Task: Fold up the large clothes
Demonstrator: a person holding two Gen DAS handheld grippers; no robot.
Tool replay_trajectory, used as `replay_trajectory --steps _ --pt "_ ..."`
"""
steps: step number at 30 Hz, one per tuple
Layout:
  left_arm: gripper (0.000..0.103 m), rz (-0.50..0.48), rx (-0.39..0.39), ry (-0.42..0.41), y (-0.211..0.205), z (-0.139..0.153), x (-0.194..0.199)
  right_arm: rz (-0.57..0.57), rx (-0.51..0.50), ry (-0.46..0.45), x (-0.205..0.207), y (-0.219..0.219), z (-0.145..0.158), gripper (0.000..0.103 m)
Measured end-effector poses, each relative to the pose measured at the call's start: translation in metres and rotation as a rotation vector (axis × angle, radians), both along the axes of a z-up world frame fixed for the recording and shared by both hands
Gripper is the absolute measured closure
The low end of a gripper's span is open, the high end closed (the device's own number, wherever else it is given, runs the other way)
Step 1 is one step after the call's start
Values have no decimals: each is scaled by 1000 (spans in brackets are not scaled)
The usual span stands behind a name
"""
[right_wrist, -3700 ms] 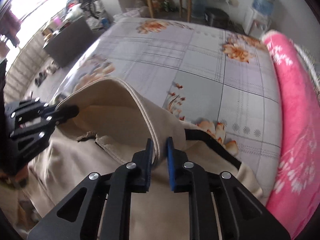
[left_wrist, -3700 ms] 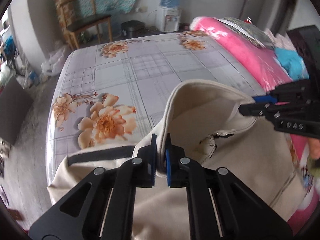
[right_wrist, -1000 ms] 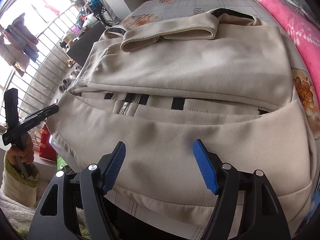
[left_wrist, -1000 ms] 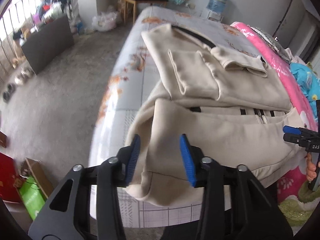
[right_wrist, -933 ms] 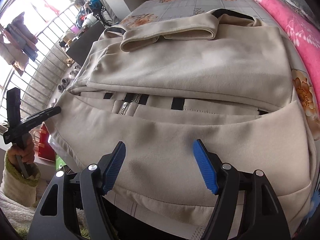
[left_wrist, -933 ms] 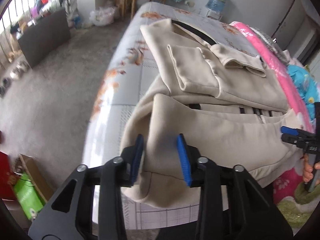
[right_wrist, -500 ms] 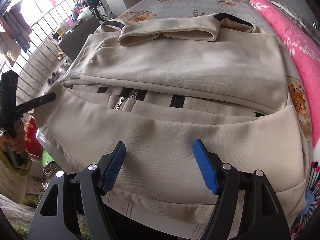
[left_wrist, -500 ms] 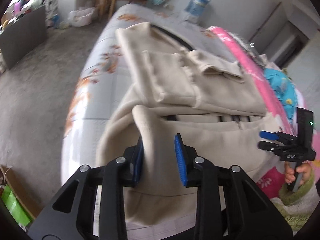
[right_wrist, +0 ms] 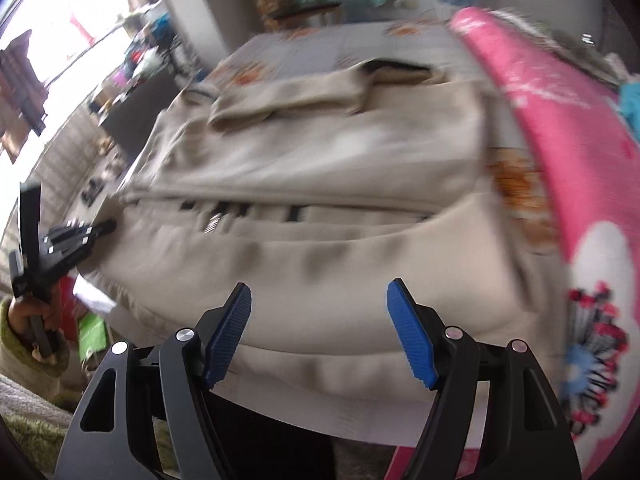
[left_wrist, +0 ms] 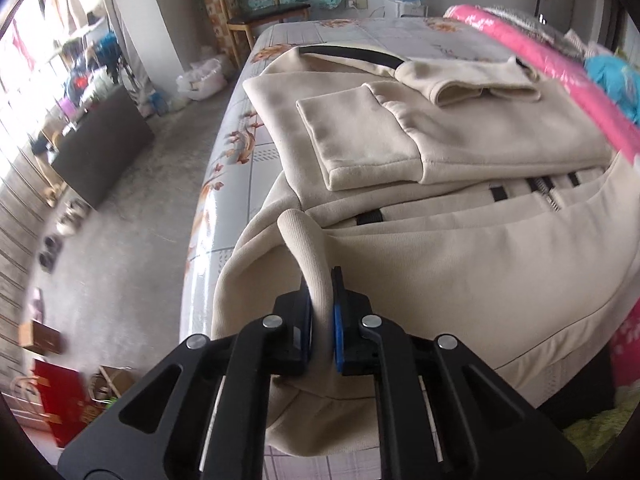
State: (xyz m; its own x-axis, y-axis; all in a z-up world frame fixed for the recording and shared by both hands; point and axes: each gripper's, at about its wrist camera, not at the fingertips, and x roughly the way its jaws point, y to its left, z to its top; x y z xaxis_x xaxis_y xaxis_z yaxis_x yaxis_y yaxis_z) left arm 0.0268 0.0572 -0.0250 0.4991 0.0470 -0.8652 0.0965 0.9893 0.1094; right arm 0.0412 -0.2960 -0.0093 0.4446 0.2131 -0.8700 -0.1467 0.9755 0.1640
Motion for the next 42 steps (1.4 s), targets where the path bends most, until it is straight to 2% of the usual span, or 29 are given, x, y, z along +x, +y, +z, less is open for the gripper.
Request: replay_trajectory --steps 4,8,14,18,23,29,42 --pt "95 8 27 5 -2 0 0 -67 -19 -32 8 -29 6 36" --pt "95 20 44 6 -6 -1 2 -85 -17 -34 25 -45 -3 42" --pt "95 44 58 13 -9 -1 3 -95 -18 10 44 -56 -26 48" --pt "95 49 70 20 -10 -1 3 -90 6 45 41 -59 -33 57" --pt "95 55 76 30 -11 -2 6 -69 -94 46 38 -51 -36 65" --pt "95 59 77 36 -11 -2 6 -58 -167 39 42 -42 -35 75" --pt "95 43 86 41 -11 -2 6 -49 -315 34 41 -26 -39 77"
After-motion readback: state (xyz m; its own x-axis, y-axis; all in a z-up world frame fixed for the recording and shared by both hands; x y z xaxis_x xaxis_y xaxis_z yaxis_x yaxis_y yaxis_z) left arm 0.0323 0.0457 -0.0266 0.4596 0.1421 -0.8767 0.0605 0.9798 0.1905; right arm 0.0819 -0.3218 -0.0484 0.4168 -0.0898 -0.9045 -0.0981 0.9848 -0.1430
